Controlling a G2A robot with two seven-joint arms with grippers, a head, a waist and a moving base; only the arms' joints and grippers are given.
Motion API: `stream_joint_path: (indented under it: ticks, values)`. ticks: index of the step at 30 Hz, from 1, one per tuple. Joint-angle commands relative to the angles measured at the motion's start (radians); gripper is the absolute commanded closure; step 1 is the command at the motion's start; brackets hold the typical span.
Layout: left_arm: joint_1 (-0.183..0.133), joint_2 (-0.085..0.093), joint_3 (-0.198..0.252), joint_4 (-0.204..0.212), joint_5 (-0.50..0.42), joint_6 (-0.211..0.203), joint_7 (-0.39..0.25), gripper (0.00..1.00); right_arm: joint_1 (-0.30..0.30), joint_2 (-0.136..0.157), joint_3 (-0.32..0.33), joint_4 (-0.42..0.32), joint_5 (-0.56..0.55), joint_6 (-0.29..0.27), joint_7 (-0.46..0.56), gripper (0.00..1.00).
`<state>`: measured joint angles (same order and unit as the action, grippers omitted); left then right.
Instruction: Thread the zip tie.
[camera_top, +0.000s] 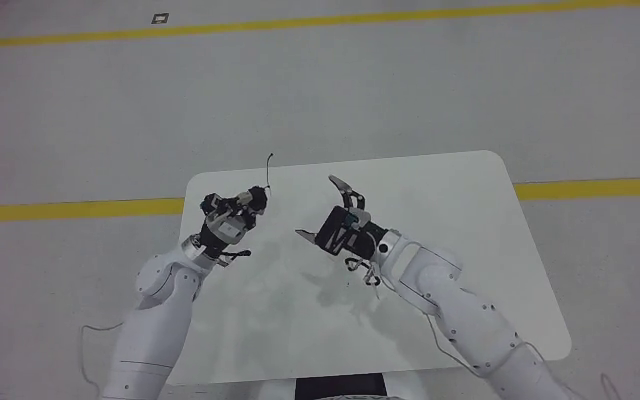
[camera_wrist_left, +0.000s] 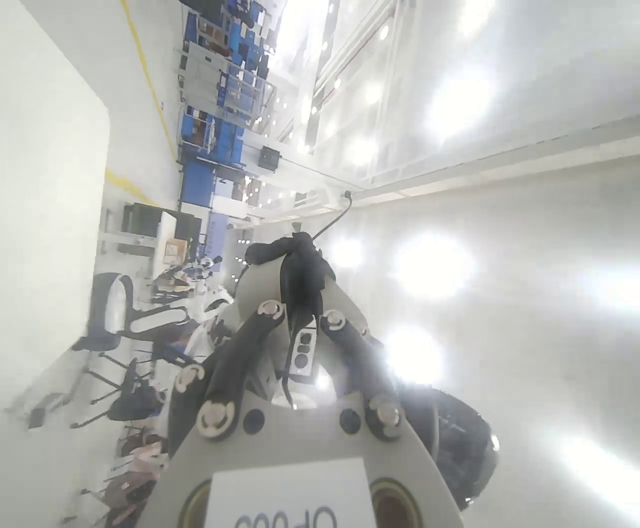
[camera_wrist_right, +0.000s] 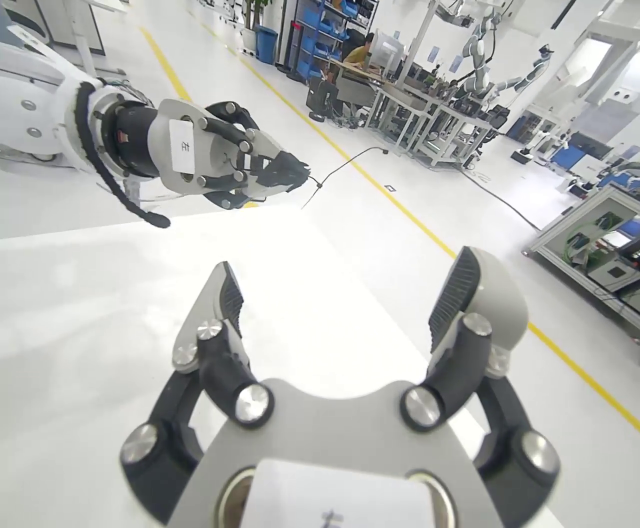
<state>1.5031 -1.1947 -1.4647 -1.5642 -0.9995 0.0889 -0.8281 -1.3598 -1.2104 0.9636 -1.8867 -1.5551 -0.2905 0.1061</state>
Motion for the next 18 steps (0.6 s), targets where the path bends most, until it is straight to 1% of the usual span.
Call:
stream_joint_path:
  ticks: [1,2,4,6,8,9,11,12,18]
  values:
    - [0.003,-0.006,0.007,0.0,-0.175,0.087,0.025,1.0,-0.003,-0.003,-0.003,0.009,0.021,0.017,0.001,0.0]
    - [0.004,-0.009,0.009,0.001,-0.248,0.126,0.043,1.0,-0.002,-0.006,-0.006,0.015,0.038,0.027,0.002,0.0]
    - [0.005,-0.01,0.013,0.0,-0.299,0.168,0.071,1.0,0.002,-0.009,-0.009,0.024,0.05,0.035,0.002,0.0]
    - [0.006,-0.012,0.017,0.004,-0.36,0.204,0.095,1.0,0.006,-0.013,-0.014,0.037,0.073,0.043,0.0,0.0]
    - [0.007,-0.013,0.02,0.008,-0.379,0.226,0.117,1.0,0.008,-0.017,-0.019,0.048,0.091,0.053,-0.004,0.0]
    - [0.01,-0.014,0.025,0.012,-0.407,0.244,0.126,1.0,0.01,-0.02,-0.024,0.056,0.105,0.057,-0.006,0.0]
    - [0.009,-0.014,0.036,0.001,-0.428,0.251,0.128,1.0,0.008,-0.025,-0.032,0.067,0.147,0.067,-0.011,0.0]
    - [0.007,-0.013,0.037,-0.004,-0.42,0.251,0.126,1.0,0.004,-0.028,-0.034,0.073,0.196,0.069,-0.013,0.0]
    - [0.007,-0.013,0.037,-0.004,-0.42,0.251,0.126,1.0,0.004,-0.028,-0.034,0.073,0.196,0.069,-0.013,0.0]
